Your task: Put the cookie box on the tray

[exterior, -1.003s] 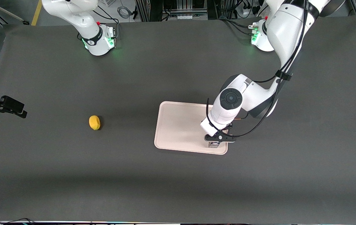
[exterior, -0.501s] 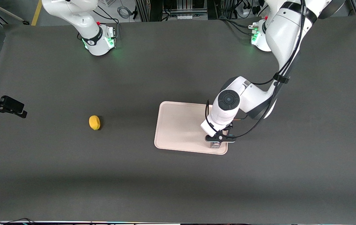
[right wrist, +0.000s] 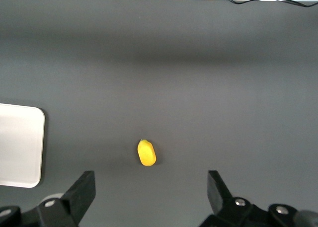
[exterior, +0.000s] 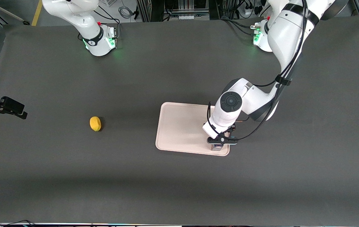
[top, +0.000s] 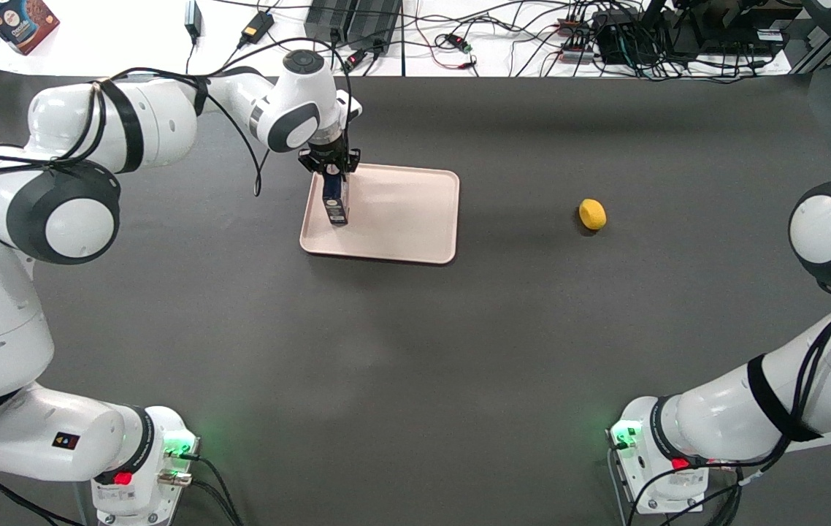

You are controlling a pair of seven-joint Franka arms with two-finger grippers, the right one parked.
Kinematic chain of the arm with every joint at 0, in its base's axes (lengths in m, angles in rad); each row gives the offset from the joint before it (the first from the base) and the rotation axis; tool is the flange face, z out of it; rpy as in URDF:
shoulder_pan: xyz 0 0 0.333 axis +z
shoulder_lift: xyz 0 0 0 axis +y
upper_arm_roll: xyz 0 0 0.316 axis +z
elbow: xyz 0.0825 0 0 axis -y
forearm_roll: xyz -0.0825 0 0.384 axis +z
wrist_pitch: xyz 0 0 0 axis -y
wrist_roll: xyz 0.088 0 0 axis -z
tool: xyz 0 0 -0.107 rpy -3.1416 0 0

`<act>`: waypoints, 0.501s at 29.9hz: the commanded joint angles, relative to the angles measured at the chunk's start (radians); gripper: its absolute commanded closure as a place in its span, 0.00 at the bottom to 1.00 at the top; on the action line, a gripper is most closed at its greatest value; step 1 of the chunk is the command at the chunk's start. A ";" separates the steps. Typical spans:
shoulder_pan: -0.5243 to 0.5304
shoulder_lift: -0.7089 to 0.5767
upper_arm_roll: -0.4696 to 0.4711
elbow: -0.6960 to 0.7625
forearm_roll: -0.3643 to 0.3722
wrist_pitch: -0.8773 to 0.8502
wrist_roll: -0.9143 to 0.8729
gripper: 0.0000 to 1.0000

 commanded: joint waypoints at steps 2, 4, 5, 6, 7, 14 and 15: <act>-0.008 -0.004 0.007 -0.003 0.015 0.019 -0.035 0.00; -0.008 -0.005 0.007 -0.001 0.015 0.019 -0.040 0.00; -0.008 -0.005 0.007 -0.001 0.014 0.017 -0.040 0.00; -0.008 -0.007 0.007 0.000 0.014 0.017 -0.040 0.00; -0.008 -0.008 0.007 0.000 0.015 0.017 -0.038 0.00; 0.001 -0.045 0.007 0.014 0.014 -0.004 -0.021 0.00; 0.004 -0.057 0.007 0.013 0.012 -0.007 -0.020 0.00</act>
